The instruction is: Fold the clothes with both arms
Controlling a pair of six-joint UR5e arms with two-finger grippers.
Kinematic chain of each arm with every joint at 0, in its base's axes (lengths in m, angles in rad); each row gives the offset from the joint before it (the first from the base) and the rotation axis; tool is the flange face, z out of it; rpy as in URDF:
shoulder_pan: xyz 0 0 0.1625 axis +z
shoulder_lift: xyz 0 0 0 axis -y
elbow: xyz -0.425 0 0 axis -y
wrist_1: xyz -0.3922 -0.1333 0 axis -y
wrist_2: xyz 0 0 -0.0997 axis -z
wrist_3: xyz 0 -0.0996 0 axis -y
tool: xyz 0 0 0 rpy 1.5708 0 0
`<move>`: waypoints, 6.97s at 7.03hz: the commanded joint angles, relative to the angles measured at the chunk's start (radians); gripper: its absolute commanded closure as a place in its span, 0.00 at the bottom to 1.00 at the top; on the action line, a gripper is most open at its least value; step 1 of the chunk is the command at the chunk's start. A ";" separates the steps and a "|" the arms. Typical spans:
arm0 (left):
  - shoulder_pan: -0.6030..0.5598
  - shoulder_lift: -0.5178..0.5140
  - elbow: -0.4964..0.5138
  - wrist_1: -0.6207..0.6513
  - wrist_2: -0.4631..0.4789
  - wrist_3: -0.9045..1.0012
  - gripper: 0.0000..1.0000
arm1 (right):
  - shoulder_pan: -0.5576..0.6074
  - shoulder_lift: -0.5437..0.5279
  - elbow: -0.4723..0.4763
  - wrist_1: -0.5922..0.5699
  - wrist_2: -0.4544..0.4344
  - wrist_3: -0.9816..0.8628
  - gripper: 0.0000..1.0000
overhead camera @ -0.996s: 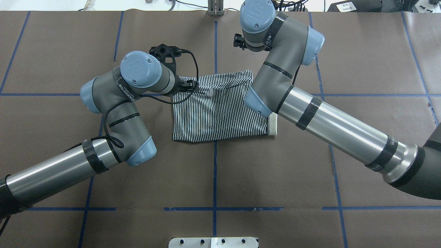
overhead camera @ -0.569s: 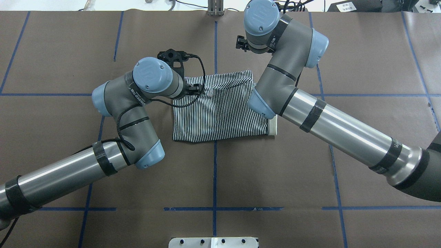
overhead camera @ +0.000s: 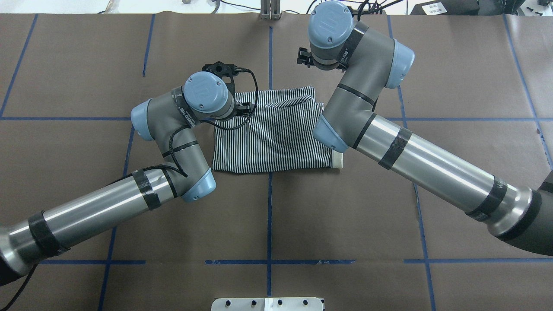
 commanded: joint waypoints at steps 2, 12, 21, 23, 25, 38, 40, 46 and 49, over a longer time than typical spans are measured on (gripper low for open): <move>-0.055 -0.033 0.100 -0.007 0.005 0.052 0.00 | 0.000 -0.005 0.000 0.001 0.001 0.000 0.00; -0.153 0.047 -0.363 0.326 -0.161 0.228 0.00 | 0.032 -0.167 0.263 -0.001 0.186 -0.066 0.00; -0.763 0.800 -0.719 0.496 -0.506 1.174 0.00 | 0.760 -1.020 0.553 -0.231 0.559 -1.291 0.00; -0.852 0.820 -0.637 0.378 -0.586 1.227 0.00 | 0.782 -1.059 0.519 -0.182 0.588 -1.291 0.00; -0.890 0.892 -0.557 0.373 -0.700 1.268 0.00 | 0.782 -1.130 0.520 -0.161 0.610 -1.289 0.00; -0.960 0.942 -0.547 0.393 -0.737 1.334 0.00 | 0.781 -1.124 0.514 -0.124 0.673 -1.205 0.00; -0.959 0.939 -0.546 0.386 -0.737 1.338 0.00 | 0.781 -1.124 0.516 -0.124 0.671 -1.205 0.00; -0.959 0.942 -0.549 0.384 -0.737 1.342 0.00 | 0.781 -1.118 0.516 -0.122 0.672 -1.214 0.00; -0.959 0.942 -0.549 0.383 -0.737 1.338 0.00 | 0.781 -1.119 0.514 -0.122 0.674 -1.212 0.00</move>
